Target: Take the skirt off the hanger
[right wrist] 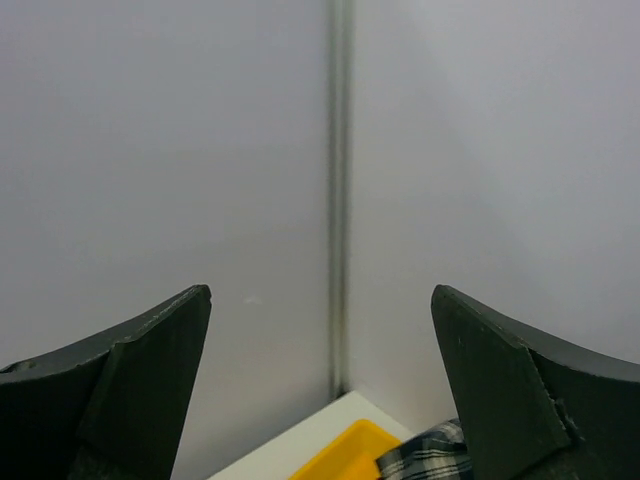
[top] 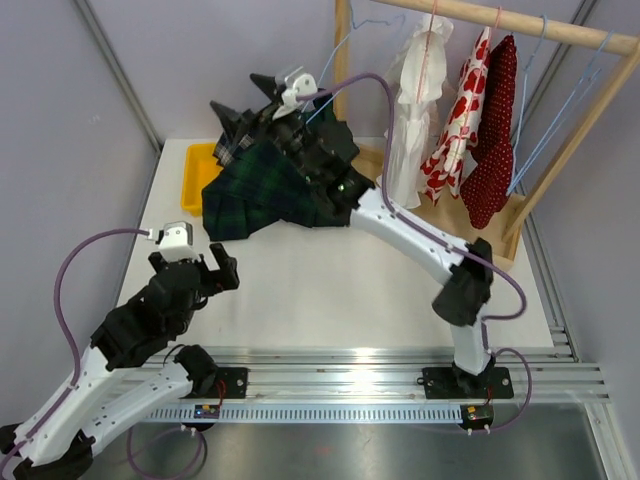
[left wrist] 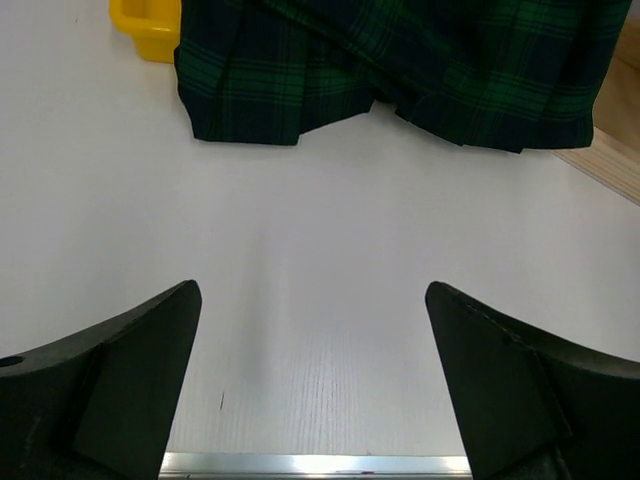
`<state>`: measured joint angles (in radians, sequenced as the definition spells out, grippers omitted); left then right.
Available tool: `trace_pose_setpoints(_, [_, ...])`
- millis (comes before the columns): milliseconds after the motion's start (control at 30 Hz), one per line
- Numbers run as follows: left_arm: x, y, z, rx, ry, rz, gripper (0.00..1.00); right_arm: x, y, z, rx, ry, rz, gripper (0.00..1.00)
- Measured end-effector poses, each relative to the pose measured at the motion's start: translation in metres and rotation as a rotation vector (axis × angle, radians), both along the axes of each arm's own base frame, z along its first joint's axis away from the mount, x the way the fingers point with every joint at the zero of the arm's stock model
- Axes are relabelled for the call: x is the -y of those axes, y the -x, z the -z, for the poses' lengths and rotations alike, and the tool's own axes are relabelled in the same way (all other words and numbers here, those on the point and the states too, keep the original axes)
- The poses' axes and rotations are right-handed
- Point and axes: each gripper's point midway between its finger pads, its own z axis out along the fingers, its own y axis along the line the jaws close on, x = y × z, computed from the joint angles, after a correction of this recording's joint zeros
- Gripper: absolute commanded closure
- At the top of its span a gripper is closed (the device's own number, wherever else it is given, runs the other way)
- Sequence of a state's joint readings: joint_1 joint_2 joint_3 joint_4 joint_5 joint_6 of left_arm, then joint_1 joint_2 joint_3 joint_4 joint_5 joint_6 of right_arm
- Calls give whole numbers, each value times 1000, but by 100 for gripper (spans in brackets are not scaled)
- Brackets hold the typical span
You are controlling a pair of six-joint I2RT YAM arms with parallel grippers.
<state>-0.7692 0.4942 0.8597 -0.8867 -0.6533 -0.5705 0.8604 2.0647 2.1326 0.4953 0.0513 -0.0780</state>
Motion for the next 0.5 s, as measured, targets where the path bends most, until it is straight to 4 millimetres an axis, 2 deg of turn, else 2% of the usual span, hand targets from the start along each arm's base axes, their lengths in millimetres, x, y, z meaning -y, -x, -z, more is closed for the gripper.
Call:
trace_pose_setpoints(100, [10, -10, 0, -25, -65, 29, 1, 3, 89, -24, 26, 0, -99, 0])
trace_pose_setpoints(133, [16, -17, -1, -45, -97, 38, 1, 8, 109, -29, 30, -3, -123, 0])
trace_pose_setpoints(233, [47, -46, -1, -103, -172, 80, 1, 43, 170, -49, 39, -36, -181, 1])
trace_pose_setpoints(300, [67, -68, 0, -130, -184, 118, 1, 73, 196, -59, 25, -58, -184, 1])
trace_pose_setpoints(367, [82, -92, -5, -153, -167, 145, 1, 102, 211, -61, -14, -75, -176, 1])
trace_pose_setpoints(500, [99, -162, -22, -150, -114, 139, 1, 169, 233, -50, -121, -108, -151, 1])
